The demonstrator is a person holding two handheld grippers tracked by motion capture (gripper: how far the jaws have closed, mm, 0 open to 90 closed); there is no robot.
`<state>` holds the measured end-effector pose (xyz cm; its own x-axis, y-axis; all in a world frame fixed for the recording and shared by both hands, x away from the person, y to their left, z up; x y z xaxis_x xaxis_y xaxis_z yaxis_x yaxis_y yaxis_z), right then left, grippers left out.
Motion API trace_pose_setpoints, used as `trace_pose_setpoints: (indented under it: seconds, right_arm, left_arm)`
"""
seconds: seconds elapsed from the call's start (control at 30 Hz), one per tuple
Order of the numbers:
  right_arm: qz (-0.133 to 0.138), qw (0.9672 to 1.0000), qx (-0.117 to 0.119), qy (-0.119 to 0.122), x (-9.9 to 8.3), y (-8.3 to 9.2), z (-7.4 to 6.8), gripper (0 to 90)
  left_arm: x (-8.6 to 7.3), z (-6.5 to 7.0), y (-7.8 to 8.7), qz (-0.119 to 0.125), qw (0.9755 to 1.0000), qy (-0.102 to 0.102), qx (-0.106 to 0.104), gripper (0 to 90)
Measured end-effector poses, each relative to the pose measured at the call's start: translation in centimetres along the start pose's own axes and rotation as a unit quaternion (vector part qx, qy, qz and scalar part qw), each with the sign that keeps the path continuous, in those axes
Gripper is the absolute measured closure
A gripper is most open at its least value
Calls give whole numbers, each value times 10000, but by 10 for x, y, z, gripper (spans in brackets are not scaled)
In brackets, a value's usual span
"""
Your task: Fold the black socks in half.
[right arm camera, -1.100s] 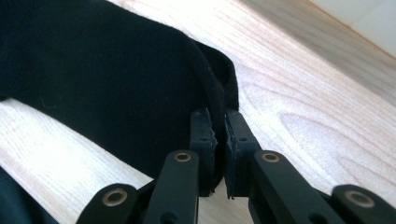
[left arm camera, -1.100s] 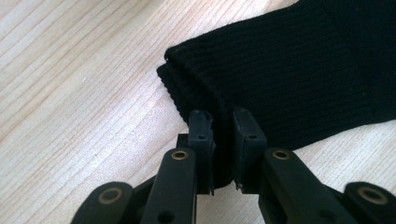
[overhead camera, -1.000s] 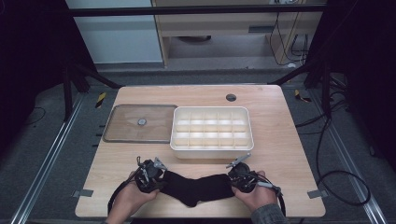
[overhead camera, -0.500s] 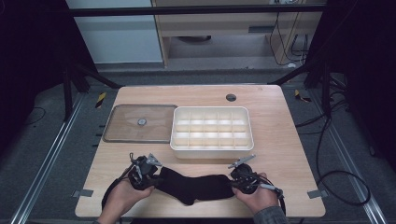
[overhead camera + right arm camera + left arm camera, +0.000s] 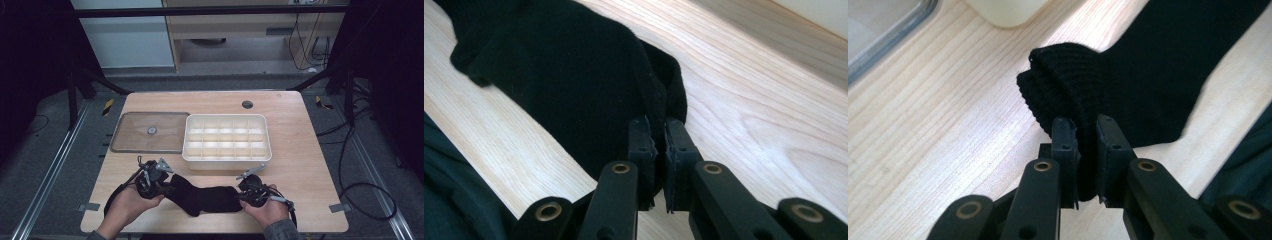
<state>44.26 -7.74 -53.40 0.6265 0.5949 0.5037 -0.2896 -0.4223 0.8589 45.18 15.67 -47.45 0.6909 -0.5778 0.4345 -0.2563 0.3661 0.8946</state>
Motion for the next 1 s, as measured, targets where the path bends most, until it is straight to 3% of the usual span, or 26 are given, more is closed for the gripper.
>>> trace_pose_setpoints:
  seconds: [0.1, 0.3, 0.5, 0.7, 0.9, 1.0]
  right_arm:
    - [67, 10000, 6, -3, 4, -2, -3, 848]
    - [128, 9998, 138, -51, 10, -4, -6, 848]
    - [190, 9995, 254, -61, 16, -7, -8, 848]
    - [154, 9994, 276, -135, 15, -13, -7, 848]
    - [186, 9992, 285, -186, 12, -15, -4, 836]
    - [263, 9992, 253, -189, 12, -13, -2, 723]
  left_arm:
    - [9, 13, 4, 46, 9998, -92, -185, 808]
    - [26, 39, 2, 100, 9990, -311, -296, 807]
    - [37, 59, -17, 96, 9987, -420, -271, 806]
    - [43, 80, -42, 145, 9982, -386, -428, 803]
    - [44, 84, -55, 119, 9984, -393, -391, 802]
    - [42, 81, -58, 83, 9988, -330, -356, 801]
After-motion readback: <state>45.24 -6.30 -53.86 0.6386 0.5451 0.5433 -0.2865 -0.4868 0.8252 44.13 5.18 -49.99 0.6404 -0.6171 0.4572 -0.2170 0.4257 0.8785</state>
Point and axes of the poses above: each handheld gripper's, and its own axes: y roughly backward along the jaws, x roughly out of its top, z roughly to its right, the point moved 8 cm from there along -y, roughly forward along the jaws, and after that the axes turned 10 degrees about y, right-handed, at the moved point
